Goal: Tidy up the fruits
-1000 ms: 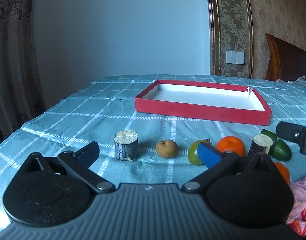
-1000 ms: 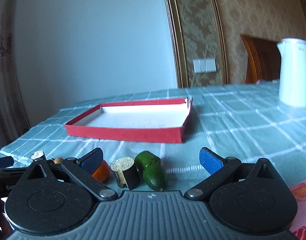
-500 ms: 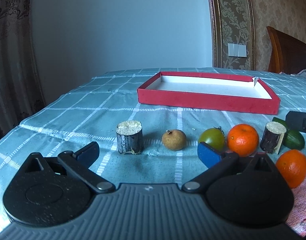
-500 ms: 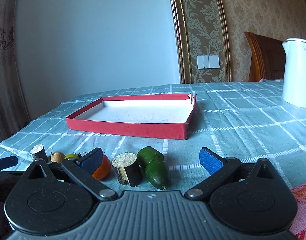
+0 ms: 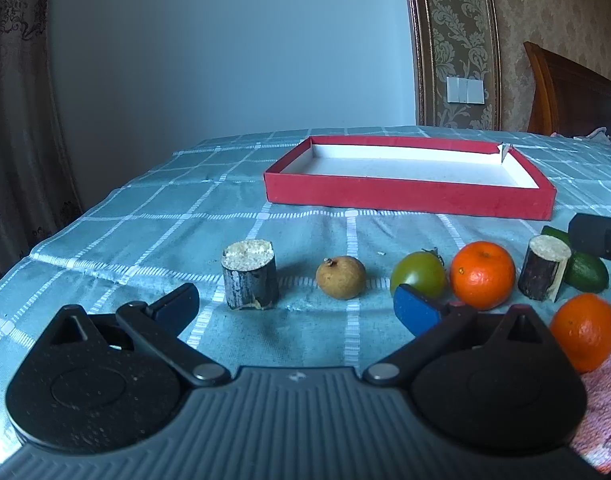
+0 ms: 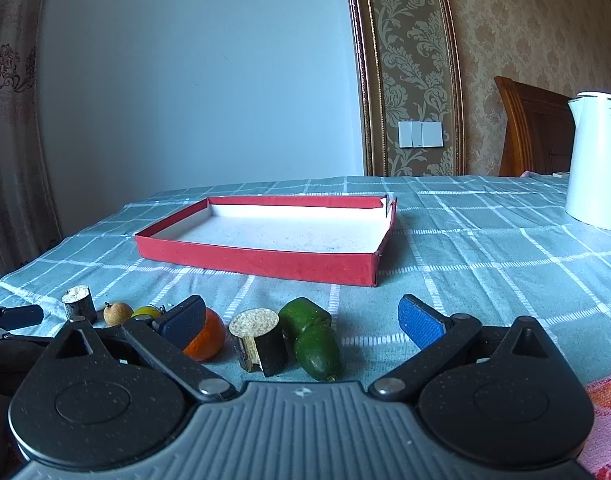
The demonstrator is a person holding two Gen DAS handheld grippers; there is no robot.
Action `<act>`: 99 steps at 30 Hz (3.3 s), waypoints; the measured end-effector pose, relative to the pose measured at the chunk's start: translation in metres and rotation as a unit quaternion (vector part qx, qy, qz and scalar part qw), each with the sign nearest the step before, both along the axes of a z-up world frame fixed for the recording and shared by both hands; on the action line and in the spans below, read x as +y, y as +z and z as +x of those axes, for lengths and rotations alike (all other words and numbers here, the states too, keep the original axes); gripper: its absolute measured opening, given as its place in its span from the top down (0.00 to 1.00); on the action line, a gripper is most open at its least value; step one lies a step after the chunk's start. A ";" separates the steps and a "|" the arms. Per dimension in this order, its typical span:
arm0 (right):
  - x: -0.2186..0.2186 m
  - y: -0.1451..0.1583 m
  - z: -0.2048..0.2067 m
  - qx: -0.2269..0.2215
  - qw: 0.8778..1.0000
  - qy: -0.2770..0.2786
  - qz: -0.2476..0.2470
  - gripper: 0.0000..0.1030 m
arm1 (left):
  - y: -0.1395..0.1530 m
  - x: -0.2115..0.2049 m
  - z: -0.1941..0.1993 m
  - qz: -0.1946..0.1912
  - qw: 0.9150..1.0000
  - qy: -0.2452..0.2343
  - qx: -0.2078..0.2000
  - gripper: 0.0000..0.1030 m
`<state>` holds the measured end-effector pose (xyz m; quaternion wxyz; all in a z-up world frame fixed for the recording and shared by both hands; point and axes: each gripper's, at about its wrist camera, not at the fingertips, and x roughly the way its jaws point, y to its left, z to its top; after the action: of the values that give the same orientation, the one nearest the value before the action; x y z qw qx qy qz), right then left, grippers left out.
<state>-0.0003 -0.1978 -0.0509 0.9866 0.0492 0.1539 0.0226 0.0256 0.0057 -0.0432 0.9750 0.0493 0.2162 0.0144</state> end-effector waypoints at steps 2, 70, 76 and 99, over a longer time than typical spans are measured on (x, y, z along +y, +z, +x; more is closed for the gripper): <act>-0.001 0.000 0.001 0.001 1.000 0.000 0.003 0.00 | -0.001 -0.001 0.000 0.003 1.000 -0.002 0.000 0.01; 0.009 0.017 -0.025 -0.017 0.999 0.023 -0.020 0.00 | -0.001 0.008 -0.007 -0.027 1.000 0.003 -0.016 0.04; 0.016 0.020 -0.029 -0.022 0.999 0.030 -0.031 0.00 | -0.002 0.007 -0.008 -0.025 0.999 0.008 -0.019 0.04; 0.030 0.011 -0.017 0.015 0.998 0.030 -0.062 0.00 | -0.002 0.007 -0.006 -0.021 1.000 0.007 -0.017 0.04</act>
<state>-0.0176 -0.1678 -0.0403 0.9842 -0.0161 0.1716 0.0416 0.0193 0.0126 -0.0449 0.9793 0.0271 0.2000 0.0180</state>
